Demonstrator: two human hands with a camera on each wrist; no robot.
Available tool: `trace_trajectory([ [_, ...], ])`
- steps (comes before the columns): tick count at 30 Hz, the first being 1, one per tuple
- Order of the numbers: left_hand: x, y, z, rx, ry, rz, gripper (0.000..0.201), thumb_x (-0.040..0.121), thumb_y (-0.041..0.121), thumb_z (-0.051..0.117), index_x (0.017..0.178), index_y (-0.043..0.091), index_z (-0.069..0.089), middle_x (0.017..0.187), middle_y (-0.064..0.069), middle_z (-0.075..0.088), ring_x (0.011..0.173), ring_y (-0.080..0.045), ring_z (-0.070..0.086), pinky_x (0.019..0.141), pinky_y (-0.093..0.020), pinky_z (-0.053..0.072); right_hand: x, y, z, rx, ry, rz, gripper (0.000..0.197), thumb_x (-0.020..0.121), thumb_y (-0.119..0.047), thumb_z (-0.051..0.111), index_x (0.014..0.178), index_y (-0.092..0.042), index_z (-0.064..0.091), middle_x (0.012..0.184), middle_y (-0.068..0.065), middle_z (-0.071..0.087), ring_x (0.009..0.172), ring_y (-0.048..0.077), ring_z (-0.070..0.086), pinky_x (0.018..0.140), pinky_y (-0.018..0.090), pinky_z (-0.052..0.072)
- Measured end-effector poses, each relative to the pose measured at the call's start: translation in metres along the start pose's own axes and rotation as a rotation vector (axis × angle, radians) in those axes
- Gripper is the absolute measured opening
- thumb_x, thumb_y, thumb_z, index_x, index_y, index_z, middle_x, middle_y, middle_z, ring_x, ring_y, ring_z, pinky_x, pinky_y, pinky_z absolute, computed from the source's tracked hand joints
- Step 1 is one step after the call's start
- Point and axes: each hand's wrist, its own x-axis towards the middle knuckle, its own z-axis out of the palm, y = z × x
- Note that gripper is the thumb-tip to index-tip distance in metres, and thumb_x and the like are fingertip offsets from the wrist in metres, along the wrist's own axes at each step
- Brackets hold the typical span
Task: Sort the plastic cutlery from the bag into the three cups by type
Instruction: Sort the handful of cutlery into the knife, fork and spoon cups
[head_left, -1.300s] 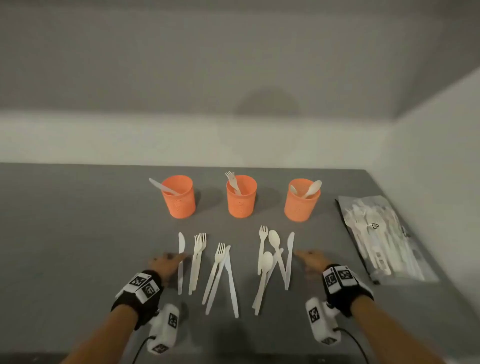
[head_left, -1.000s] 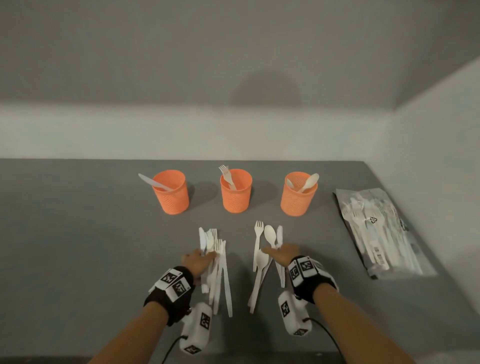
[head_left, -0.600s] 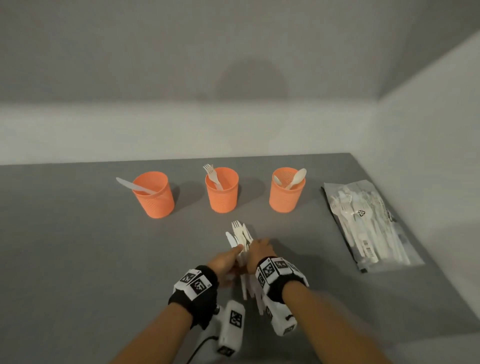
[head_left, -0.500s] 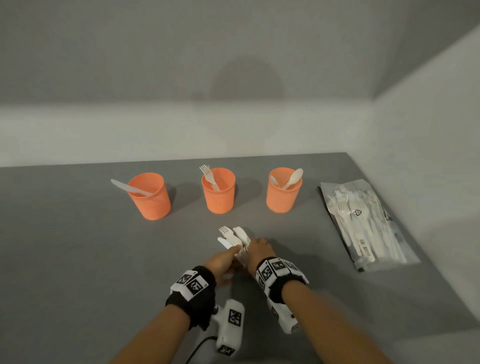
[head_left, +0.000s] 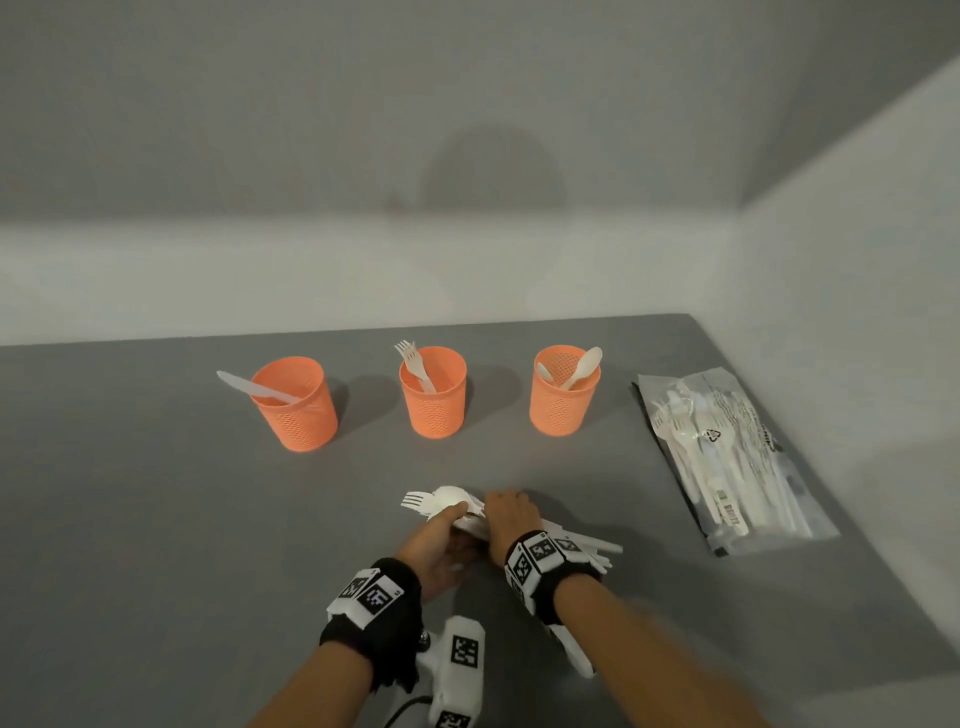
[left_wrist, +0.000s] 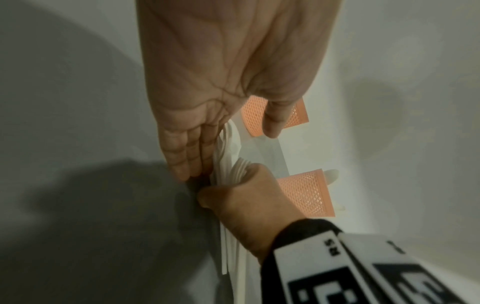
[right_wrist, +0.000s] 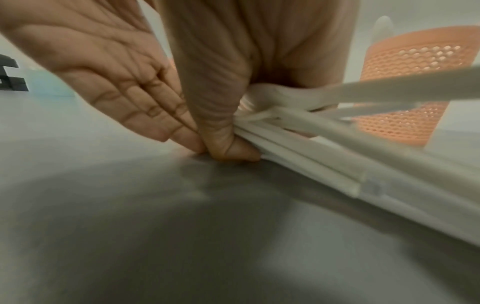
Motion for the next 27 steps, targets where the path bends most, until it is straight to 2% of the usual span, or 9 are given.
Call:
trace_trajectory([
  [3, -0.005, 0.002, 0.003, -0.038, 0.012, 0.023, 0.032, 0.092, 0.036, 0.047, 0.082, 0.008, 0.059, 0.078, -0.009, 0.057, 0.071, -0.02, 0.052, 0.066, -0.03, 0.041, 0.001, 0.003, 0.001, -0.022, 0.013, -0.041, 0.049, 0.084, -0.006, 0.062, 0.129, -0.004, 0.042, 0.136, 0.017, 0.044, 0.129, 0.032, 0.038, 0.103, 0.037, 0.036],
  [8, -0.012, 0.0, 0.005, -0.103, 0.002, 0.055, 0.031, 0.092, 0.038, 0.047, 0.08, 0.011, 0.056, 0.063, -0.004, 0.039, 0.054, -0.013, 0.036, 0.059, -0.026, 0.031, 0.002, 0.013, 0.004, -0.016, 0.036, -0.097, 0.041, 0.088, -0.006, 0.056, 0.128, -0.002, 0.045, 0.135, 0.02, 0.043, 0.128, 0.034, 0.039, 0.105, 0.038, 0.036],
  [12, -0.02, -0.004, 0.003, -0.029, -0.003, 0.086, 0.031, 0.095, 0.036, 0.043, 0.086, 0.013, 0.06, 0.085, -0.005, 0.06, 0.075, -0.016, 0.053, 0.071, -0.028, 0.043, 0.001, 0.021, -0.011, 0.075, 0.065, -0.182, 0.037, 0.087, -0.012, 0.056, 0.121, 0.0, 0.049, 0.124, 0.02, 0.057, 0.116, 0.037, 0.053, 0.098, 0.04, 0.042],
  [15, -0.025, -0.008, -0.003, -0.061, -0.003, 0.115, 0.029, 0.096, 0.036, 0.042, 0.093, 0.013, 0.059, 0.1, -0.009, 0.065, 0.088, -0.021, 0.06, 0.08, -0.032, 0.047, 0.007, 0.028, -0.038, 0.391, 0.113, -0.219, 0.037, 0.084, -0.015, 0.055, 0.118, -0.003, 0.053, 0.112, 0.02, 0.063, 0.105, 0.037, 0.059, 0.088, 0.04, 0.048],
  [17, -0.027, -0.011, -0.004, -0.126, 0.002, 0.107, 0.029, 0.095, 0.036, 0.042, 0.093, 0.012, 0.057, 0.104, -0.012, 0.066, 0.09, -0.023, 0.062, 0.079, -0.033, 0.048, 0.005, 0.032, -0.061, 0.628, 0.164, -0.253, 0.032, 0.084, -0.011, 0.054, 0.115, -0.008, 0.053, 0.098, 0.012, 0.064, 0.092, 0.03, 0.06, 0.078, 0.031, 0.044],
  [19, -0.029, -0.012, -0.001, -0.188, -0.007, 0.093, 0.034, 0.095, 0.04, 0.04, 0.097, 0.009, 0.055, 0.105, -0.014, 0.066, 0.091, -0.024, 0.062, 0.077, -0.034, 0.048, -0.002, 0.032, -0.085, 0.857, 0.201, -0.293, 0.011, 0.087, -0.008, 0.051, 0.092, -0.018, 0.054, 0.079, -0.002, 0.056, 0.077, 0.018, 0.053, 0.074, 0.027, 0.038],
  [21, -0.03, -0.012, 0.005, -0.237, -0.024, 0.077, 0.042, 0.096, 0.044, 0.037, 0.106, 0.007, 0.052, 0.107, -0.016, 0.064, 0.093, -0.026, 0.061, 0.078, -0.037, 0.048, -0.012, 0.029, -0.103, 1.028, 0.213, -0.315, 0.022, 0.088, -0.006, 0.049, 0.074, -0.022, 0.049, 0.069, -0.006, 0.05, 0.069, 0.011, 0.049, 0.069, 0.026, 0.039],
  [25, -0.033, -0.005, 0.021, -0.326, -0.097, 0.046, 0.059, 0.094, 0.055, 0.031, 0.122, 0.004, 0.044, 0.119, -0.023, 0.058, 0.098, -0.031, 0.06, 0.074, -0.043, 0.05, -0.022, 0.017, -0.11, 1.23, 0.22, -0.35, 0.009, 0.087, 0.001, 0.048, 0.081, -0.006, 0.048, 0.066, -0.002, 0.048, 0.063, 0.007, 0.047, 0.056, 0.011, 0.039],
  [27, -0.036, 0.001, 0.027, -0.358, -0.137, 0.028, 0.065, 0.093, 0.059, 0.026, 0.117, 0.002, 0.047, 0.108, -0.023, 0.062, 0.094, -0.032, 0.061, 0.071, -0.042, 0.049, -0.024, 0.012, -0.111, 1.293, 0.238, -0.362, 0.014, 0.087, 0.003, 0.047, 0.077, -0.007, 0.046, 0.065, -0.001, 0.046, 0.058, 0.003, 0.048, 0.051, 0.006, 0.038],
])
